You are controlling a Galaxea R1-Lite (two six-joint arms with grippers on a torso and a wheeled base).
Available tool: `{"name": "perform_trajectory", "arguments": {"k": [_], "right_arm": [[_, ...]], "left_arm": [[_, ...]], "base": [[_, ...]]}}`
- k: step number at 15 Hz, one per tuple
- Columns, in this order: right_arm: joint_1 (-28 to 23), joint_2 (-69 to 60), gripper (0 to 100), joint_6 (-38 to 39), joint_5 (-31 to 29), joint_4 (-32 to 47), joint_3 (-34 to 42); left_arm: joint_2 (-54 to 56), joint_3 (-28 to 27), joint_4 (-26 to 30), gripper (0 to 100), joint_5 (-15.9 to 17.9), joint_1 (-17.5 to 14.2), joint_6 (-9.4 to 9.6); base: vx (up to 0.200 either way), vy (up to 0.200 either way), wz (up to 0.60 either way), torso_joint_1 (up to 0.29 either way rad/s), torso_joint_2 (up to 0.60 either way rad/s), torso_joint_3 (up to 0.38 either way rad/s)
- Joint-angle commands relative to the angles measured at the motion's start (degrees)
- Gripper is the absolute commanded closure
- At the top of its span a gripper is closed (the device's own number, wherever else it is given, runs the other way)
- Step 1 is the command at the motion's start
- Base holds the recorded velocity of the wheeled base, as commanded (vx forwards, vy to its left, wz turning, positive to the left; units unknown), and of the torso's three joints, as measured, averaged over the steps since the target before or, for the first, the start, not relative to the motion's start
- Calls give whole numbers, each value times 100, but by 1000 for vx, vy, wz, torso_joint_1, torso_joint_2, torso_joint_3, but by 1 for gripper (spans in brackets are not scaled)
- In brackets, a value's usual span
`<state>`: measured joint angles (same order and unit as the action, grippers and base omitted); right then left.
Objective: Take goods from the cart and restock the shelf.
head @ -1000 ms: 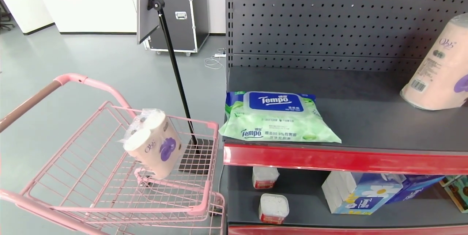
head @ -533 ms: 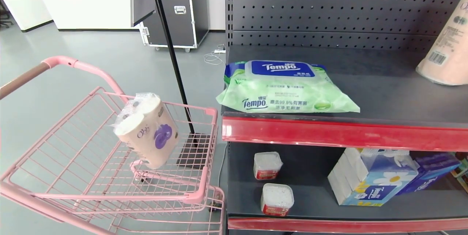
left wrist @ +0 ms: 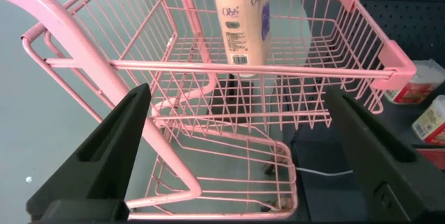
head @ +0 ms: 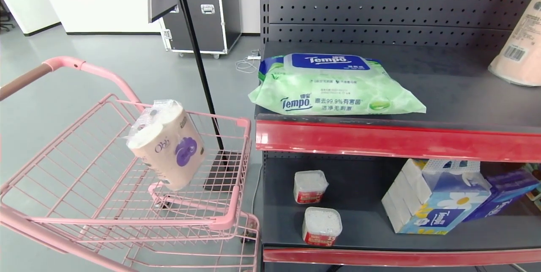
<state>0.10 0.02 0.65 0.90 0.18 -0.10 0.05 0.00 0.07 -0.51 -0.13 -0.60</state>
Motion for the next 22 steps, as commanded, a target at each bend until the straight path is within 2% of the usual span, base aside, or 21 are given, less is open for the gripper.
{"name": "perform_trajectory", "arguments": {"k": [1, 9, 10, 11, 12, 13, 17, 22], "right_arm": [[-1, -2, 0, 6, -2, -1, 1], [-1, -2, 0, -21, 6, -1, 1], [-1, -2, 0, -21, 6, -1, 1], [-1, -2, 0, -21, 6, -1, 1], [-1, -2, 0, -21, 6, -1, 1], [-1, -2, 0, -21, -2, -1, 1], [-1, -2, 0, -21, 6, -1, 1], [-1, -2, 0, -38, 6, -1, 1]], "left_arm": [[-5, 0, 1, 0, -2, -4, -2], [-5, 0, 1, 0, -10, -4, 33], [-5, 0, -7, 0, 86, -4, 33], [-5, -18, 1, 0, 359, 5, -19], [-5, -18, 1, 0, 412, 5, 7], [-5, -18, 10, 0, 491, 5, 130], [-5, -18, -16, 0, 508, 5, 156], [-5, -9, 1, 0, 464, -4, 42]], "base": [[0, 0, 0, 0, 0, 0], [0, 0, 0, 0, 0, 0], [0, 0, 0, 0, 0, 0], [0, 0, 0, 0, 0, 0], [0, 0, 0, 0, 0, 0], [0, 0, 0, 0, 0, 0], [0, 0, 0, 0, 0, 0], [0, 0, 0, 0, 0, 0]]}}
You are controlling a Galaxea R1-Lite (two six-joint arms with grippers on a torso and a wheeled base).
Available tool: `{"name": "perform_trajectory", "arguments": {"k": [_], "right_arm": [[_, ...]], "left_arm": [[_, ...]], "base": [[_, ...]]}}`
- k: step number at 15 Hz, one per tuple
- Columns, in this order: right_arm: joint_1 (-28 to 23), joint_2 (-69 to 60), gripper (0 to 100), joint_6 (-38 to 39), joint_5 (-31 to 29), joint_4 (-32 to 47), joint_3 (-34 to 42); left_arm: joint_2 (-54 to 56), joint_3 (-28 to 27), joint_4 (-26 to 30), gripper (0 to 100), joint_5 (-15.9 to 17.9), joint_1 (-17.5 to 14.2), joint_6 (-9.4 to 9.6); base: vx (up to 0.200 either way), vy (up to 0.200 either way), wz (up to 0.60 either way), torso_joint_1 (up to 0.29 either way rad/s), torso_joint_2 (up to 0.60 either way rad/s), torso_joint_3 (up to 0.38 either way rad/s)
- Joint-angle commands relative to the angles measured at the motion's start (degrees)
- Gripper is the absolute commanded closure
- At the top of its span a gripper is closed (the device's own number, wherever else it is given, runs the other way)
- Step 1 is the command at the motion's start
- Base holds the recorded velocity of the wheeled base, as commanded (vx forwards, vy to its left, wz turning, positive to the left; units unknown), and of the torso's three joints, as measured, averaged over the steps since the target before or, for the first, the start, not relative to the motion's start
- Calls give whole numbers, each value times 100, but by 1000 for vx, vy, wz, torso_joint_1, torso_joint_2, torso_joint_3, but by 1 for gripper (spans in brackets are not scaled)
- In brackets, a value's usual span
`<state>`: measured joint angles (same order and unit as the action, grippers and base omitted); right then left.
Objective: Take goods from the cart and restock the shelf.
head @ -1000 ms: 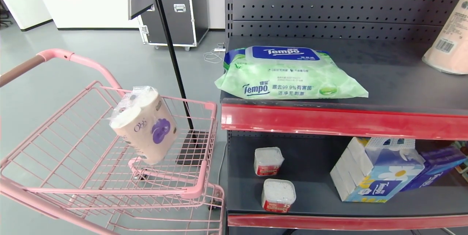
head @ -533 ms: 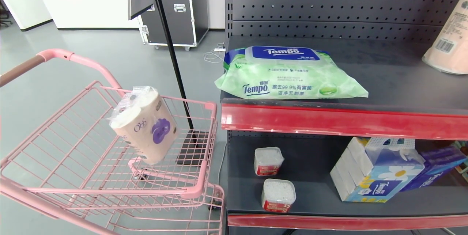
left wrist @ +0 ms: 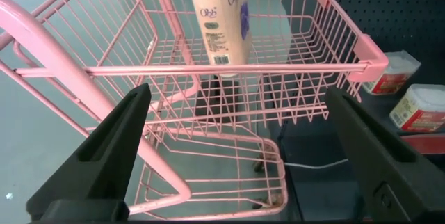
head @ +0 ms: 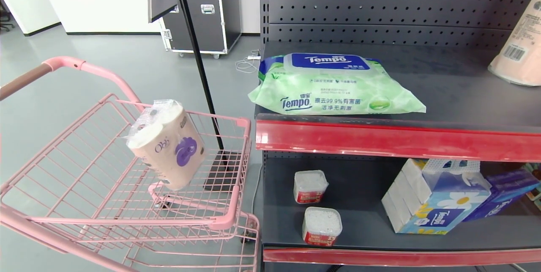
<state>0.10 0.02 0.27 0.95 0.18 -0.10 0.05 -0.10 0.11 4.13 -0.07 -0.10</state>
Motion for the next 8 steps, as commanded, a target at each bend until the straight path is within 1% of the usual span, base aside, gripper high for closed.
{"name": "perform_trajectory", "arguments": {"k": [1, 8], "right_arm": [[8, -2, 0, 0, 2, -1, 1], [8, -2, 0, 0, -7, -1, 1]], "left_arm": [[-5, 1, 7, 0, 0, -1, -8], [-5, 1, 7, 0, -44, -1, -61]], "base": [[0, 0, 0, 0, 0, 0], [0, 0, 0, 0, 0, 0]]}}
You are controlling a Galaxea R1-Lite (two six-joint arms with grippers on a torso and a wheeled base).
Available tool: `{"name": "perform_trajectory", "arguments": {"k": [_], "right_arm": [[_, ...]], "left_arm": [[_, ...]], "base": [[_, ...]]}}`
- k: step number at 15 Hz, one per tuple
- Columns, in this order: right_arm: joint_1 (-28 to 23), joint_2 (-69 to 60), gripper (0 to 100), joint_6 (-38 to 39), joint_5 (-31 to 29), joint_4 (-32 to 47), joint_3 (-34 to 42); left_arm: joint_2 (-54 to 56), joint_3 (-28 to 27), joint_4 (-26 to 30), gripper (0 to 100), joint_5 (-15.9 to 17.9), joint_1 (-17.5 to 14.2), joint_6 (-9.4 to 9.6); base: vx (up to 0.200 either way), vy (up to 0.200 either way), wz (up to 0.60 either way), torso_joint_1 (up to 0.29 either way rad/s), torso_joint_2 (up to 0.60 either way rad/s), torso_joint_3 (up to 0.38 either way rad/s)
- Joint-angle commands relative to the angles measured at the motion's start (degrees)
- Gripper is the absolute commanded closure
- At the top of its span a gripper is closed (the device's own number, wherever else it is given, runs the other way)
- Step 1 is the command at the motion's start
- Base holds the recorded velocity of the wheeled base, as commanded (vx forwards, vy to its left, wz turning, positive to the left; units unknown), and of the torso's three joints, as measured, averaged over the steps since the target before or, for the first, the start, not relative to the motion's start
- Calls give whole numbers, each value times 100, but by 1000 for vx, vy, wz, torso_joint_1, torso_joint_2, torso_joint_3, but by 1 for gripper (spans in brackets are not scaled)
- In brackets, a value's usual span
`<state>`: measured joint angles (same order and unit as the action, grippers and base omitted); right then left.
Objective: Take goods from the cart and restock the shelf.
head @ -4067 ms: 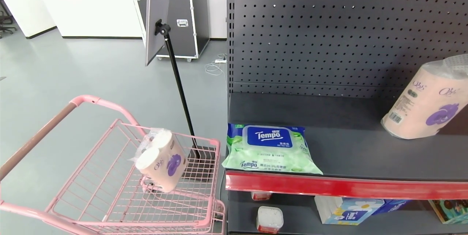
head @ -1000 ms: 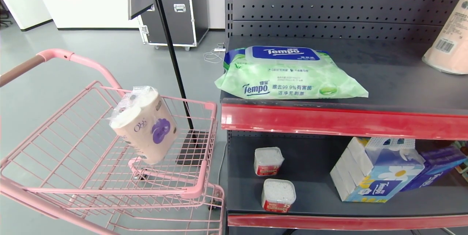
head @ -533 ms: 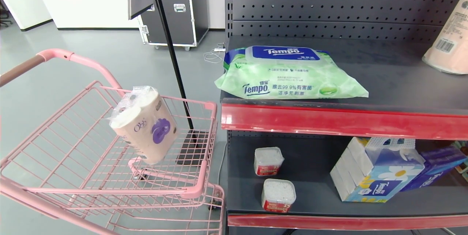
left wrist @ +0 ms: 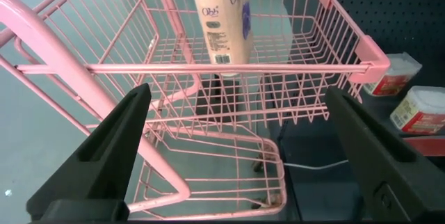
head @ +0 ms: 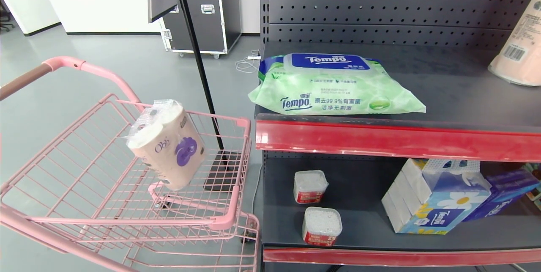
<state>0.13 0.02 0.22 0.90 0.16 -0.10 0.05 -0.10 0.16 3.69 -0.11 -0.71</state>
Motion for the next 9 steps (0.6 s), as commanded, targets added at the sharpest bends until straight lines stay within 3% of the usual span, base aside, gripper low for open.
{"name": "perform_trajectory", "arguments": {"k": [1, 4, 9], "right_arm": [[-5, -2, 0, 13, -11, 2, 1], [4, -2, 0, 4, -11, 2, 1], [-5, -2, 0, 4, -11, 2, 1]], "left_arm": [[-5, 1, 2, 0, 0, 2, 0], [-5, 1, 2, 0, 0, -7, 0], [-5, 1, 2, 0, 0, 2, 0]], "base": [[0, 0, 0, 0, 0, 0], [0, 0, 0, 0, 0, 0], [0, 0, 600, 2, 2, 3]]}}
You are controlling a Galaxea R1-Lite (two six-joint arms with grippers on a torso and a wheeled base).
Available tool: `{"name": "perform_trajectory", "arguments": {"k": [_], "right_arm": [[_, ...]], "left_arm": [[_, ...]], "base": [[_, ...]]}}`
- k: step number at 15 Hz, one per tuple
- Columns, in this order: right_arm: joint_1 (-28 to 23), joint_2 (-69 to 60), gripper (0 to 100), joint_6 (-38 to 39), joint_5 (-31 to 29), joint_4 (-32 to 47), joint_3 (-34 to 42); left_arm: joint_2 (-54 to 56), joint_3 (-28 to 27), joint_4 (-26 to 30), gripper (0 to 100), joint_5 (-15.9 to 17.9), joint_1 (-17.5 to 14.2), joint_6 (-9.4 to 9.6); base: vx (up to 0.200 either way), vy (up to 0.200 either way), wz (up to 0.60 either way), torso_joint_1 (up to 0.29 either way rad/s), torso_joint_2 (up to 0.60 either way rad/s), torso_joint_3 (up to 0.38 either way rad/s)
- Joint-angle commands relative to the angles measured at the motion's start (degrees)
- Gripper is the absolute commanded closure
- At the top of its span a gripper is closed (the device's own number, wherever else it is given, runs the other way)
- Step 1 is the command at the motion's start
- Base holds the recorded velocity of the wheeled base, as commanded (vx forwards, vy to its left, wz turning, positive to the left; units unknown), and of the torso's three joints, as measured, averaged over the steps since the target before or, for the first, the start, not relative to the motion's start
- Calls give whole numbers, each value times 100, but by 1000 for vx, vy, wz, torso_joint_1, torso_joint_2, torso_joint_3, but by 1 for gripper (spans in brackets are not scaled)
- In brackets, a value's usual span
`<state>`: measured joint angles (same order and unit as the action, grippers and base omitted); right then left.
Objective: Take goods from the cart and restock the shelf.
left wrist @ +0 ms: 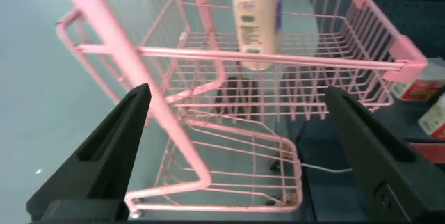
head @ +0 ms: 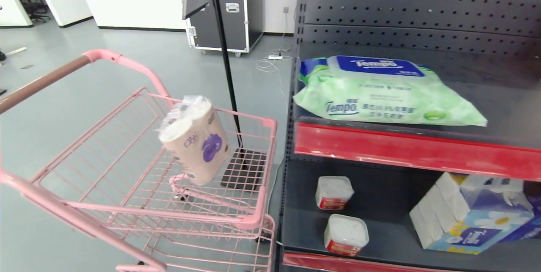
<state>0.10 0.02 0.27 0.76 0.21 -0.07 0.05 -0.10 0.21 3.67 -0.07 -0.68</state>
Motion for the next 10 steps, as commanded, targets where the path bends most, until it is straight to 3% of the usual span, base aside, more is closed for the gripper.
{"name": "perform_trajectory", "arguments": {"k": [1, 2, 10], "right_arm": [[8, -2, 0, 0, 4, -3, -1], [8, -2, 0, 0, 4, -3, -1], [-1, -2, 0, 0, 4, -3, -1]], "left_arm": [[-5, 1, -3, 0, 2, -1, -2], [-5, 1, -3, 0, 2, -1, -2], [-5, 1, -3, 0, 2, -1, -2]], "base": [[0, 0, 600, -2, -2, 2], [0, 0, 600, 7, -2, -2], [0, 0, 0, 0, 0, 0]]}}
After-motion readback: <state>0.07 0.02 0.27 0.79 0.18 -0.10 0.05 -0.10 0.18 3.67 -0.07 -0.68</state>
